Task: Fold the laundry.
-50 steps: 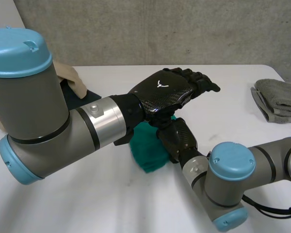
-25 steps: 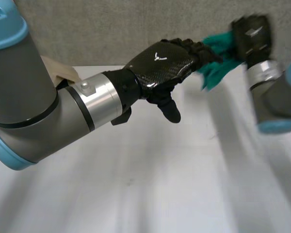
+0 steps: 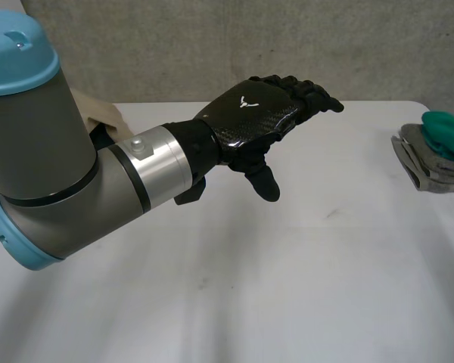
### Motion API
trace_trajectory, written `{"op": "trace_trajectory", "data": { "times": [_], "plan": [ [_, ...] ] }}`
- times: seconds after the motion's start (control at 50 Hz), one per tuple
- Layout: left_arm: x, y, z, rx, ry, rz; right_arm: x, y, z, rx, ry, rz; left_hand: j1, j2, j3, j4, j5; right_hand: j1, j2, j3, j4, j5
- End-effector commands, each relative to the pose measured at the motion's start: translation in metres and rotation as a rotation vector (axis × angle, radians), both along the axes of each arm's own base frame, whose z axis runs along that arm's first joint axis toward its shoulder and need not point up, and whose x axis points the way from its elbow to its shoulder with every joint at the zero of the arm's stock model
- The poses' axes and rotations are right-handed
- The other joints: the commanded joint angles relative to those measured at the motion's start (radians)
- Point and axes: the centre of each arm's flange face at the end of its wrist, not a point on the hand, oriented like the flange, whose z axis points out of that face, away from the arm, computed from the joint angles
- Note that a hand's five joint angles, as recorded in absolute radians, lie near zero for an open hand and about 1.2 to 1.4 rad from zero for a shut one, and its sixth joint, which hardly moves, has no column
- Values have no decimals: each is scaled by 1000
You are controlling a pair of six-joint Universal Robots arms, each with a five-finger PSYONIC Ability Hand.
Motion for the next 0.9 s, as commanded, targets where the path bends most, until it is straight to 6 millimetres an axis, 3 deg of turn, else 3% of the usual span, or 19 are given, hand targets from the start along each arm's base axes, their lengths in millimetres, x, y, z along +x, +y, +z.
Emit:
{"op": "trace_trajectory", "data": {
  "times": [0.02, 0.14, 0.22, 0.3, 0.36, 0.46, 0.52, 0.54, 0.56, 0.58, 0.6, 0.66, 0.68, 0.74, 0.76, 0.8, 0.82, 0.86, 0.9],
  "plan": [
    [-1, 0, 2, -6, 4, -2, -10, 11, 23, 41, 18, 78, -25, -38, -42, -34, -48, -869, -966, -976, -987, -917],
    [-2, 3, 1, -2, 2, -9, -13, 17, 59, 0, 13, 83, -25, -38, -42, -34, -48, -869, -966, -976, -987, -917],
    [-2, 5, -1, 3, -2, -12, -26, 29, 68, 50, -32, 51, -25, -38, -42, -34, -48, -869, -966, -976, -987, -917],
    [-2, 7, -2, 10, -7, -14, -40, 46, 91, 96, -51, 9, -25, -38, -42, -34, -48, -869, -966, -976, -987, -917],
    [0, 8, -3, 13, -9, -14, -62, 58, 115, 132, -76, -97, -25, -38, -42, -34, -48, -869, -966, -976, -987, -917],
    [0, 9, 1, 3, -1, -12, -110, 72, 159, 107, -33, -434, -25, -38, -42, -34, -48, -869, -966, -976, -987, -917],
    [1, 9, 12, -24, 25, -8, -120, 72, 182, 36, 37, -528, -25, -38, -42, -34, -48, -869, -966, -976, -987, -917],
    [1, 8, 16, -34, 36, -5, -118, 70, 200, -38, 78, -535, -25, -38, -42, -34, -48, -869, -966, -976, -987, -917],
    [1, 5, 29, -54, 78, 17, -116, 69, 209, -80, 94, -524, -25, -38, -42, -34, -48, -869, -966, -976, -987, -917],
    [1, 3, 34, -59, 97, 28, -110, 67, 219, -126, 106, -505, -25, -38, -42, -34, -48, -869, -966, -976, -987, -917],
    [3, -1, 41, -62, 126, 56, -91, 67, 240, -219, 116, -444, -25, -38, -42, -34, -48, -869, -966, -976, -987, -917],
    [9, -17, 68, -72, 243, 168, -45, 71, 270, -352, 99, -306, -25, -38, -42, -34, -48, -869, -966, -976, -987, -917],
    [13, -21, 76, -78, 277, 205, -20, 77, 280, -391, 70, -226, -25, -38, -42, -34, -48, -869, -966, -976, -987, -917],
    [41, -53, 101, -117, 380, 407, 22, 95, 293, -435, 17, -90, -25, -38, -42, -34, -48, -869, -966, -976, -987, -917],
    [50, -62, 106, -132, 394, 462, 51, 108, 294, -433, -24, 6, -25, -38, -42, -34, -48, -869, -966, -976, -987, -917],
    [84, -94, 109, -164, 404, 636, 80, 121, 286, -402, -59, 103, -25, -38, -42, -34, -48, -869, -966, -976, -987, -917],
    [92, -103, 108, -172, 399, 678, 108, 133, 270, -343, -89, 191, -25, -38, -42, -34, -48, -869, -966, -976, -987, -917],
    [111, -119, 104, -196, 372, 761, 135, 148, 251, -275, -104, 280, -25, -38, -42, -34, -48, -869, -966, -976, -987, -917],
    [137, -149, 83, -243, 249, 873, 172, 173, 222, -172, -116, 398, -25, -38, -42, -34, -48, -869, -966, -976, -987, -917]
  ]
}}
